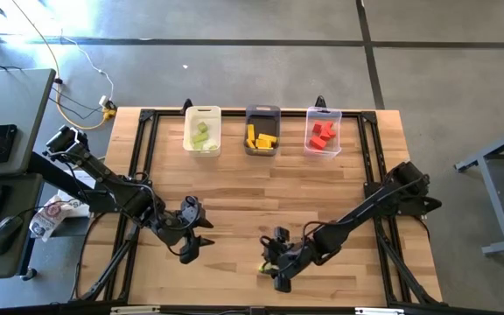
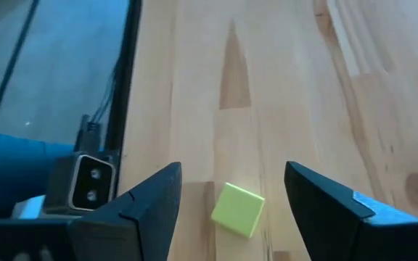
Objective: Sort & place blocks by color
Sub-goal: Put the green block into the white bin
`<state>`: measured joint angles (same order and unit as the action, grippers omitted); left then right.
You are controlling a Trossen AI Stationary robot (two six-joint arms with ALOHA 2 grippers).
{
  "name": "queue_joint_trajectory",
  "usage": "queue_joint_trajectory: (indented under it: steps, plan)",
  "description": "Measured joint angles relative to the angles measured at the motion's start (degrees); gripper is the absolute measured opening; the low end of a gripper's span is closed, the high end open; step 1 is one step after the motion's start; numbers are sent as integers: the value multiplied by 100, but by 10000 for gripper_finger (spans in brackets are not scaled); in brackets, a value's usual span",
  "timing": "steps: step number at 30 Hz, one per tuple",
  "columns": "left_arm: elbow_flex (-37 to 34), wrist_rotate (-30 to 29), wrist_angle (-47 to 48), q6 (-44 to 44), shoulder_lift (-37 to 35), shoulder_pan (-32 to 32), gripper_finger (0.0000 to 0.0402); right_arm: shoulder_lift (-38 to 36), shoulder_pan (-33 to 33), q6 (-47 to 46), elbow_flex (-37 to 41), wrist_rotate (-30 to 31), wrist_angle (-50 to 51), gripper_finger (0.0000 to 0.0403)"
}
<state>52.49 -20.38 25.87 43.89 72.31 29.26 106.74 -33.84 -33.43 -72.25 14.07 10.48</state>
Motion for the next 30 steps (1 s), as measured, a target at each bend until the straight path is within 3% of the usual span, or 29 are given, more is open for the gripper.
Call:
queue_joint_trajectory:
  steps: [16, 30]
  plan:
    - [0, 0, 0, -1, 0, 0, 234, 24, -483, -726, 0, 1395, 33, 232]
    - [0, 0, 0, 2, 0, 0, 234, 566, -571, -1161, 0, 1574, -48, 232]
